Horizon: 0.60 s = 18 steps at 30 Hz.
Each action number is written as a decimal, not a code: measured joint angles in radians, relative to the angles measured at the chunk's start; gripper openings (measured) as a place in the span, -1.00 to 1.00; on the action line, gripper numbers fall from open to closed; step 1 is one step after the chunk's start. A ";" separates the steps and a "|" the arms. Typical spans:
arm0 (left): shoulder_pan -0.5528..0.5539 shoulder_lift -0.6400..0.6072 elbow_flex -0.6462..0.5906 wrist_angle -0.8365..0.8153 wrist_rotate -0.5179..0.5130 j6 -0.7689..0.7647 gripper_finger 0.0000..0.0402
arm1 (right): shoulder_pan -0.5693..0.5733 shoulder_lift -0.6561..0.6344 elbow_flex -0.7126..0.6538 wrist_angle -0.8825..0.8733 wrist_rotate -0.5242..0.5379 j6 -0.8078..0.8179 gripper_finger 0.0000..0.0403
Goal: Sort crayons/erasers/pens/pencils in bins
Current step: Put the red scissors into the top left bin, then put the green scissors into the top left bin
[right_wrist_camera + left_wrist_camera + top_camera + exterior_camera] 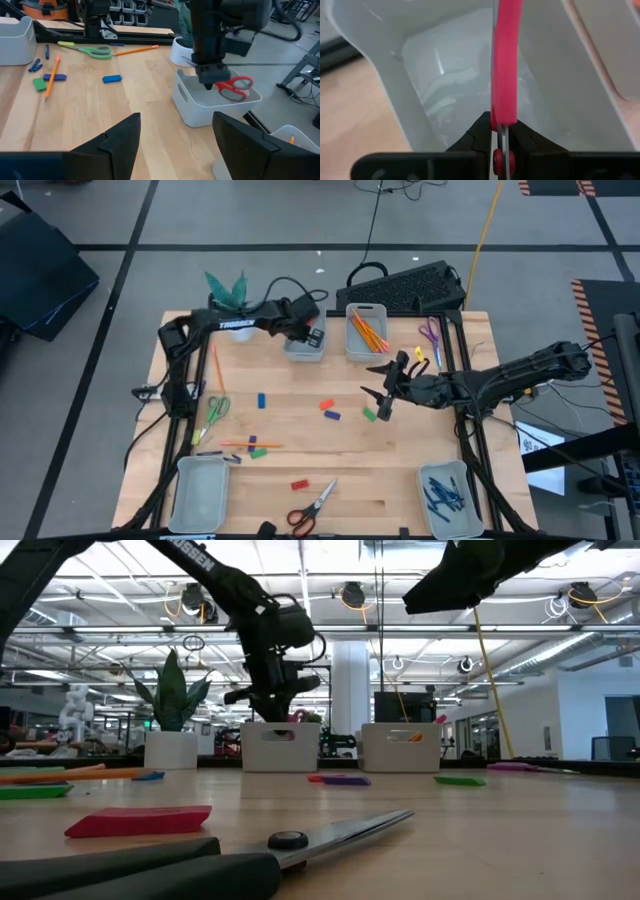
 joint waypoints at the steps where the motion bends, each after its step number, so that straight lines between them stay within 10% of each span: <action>1: 0.000 -0.005 0.000 -0.003 -0.001 0.003 -0.81 | 0.000 0.000 0.000 0.000 0.000 0.000 0.19; 8: -0.001 -0.004 0.001 -0.021 0.053 -0.016 -0.72 | 0.000 0.000 -0.001 -0.001 0.000 0.000 0.19; 18: -0.004 -0.004 0.001 -0.023 0.188 -0.008 -0.05 | 0.000 0.000 -0.001 -0.001 0.000 0.000 0.19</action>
